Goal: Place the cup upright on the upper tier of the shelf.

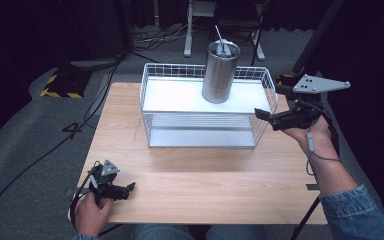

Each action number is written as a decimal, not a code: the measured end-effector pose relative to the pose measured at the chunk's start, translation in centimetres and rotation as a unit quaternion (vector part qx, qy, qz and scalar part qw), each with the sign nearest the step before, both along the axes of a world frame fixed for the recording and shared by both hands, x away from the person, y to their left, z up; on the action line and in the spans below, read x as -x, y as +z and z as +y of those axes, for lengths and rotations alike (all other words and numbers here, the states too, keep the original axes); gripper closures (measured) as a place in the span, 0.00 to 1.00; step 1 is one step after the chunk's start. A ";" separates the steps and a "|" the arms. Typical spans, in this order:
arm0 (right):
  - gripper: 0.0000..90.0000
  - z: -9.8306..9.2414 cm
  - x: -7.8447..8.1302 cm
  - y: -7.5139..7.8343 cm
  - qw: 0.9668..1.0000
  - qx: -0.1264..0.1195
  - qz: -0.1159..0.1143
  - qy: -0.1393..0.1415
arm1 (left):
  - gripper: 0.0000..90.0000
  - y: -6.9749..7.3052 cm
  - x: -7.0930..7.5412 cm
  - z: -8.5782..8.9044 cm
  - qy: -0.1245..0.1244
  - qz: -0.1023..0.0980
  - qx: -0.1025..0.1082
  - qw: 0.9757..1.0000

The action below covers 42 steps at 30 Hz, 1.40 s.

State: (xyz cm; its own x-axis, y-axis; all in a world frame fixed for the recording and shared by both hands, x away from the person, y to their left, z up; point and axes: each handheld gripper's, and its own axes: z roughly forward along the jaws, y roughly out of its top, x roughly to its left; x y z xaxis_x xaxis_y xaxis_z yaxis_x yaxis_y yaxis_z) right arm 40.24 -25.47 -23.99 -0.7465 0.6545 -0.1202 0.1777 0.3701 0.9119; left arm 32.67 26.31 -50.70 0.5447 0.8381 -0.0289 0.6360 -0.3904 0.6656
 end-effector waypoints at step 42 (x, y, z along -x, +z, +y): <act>0.00 -4.5 4.8 -20.6 0.992 0.048 0.106 -0.054 | 0.00 0.0 0.0 0.0 0.000 0.000 0.000 1.000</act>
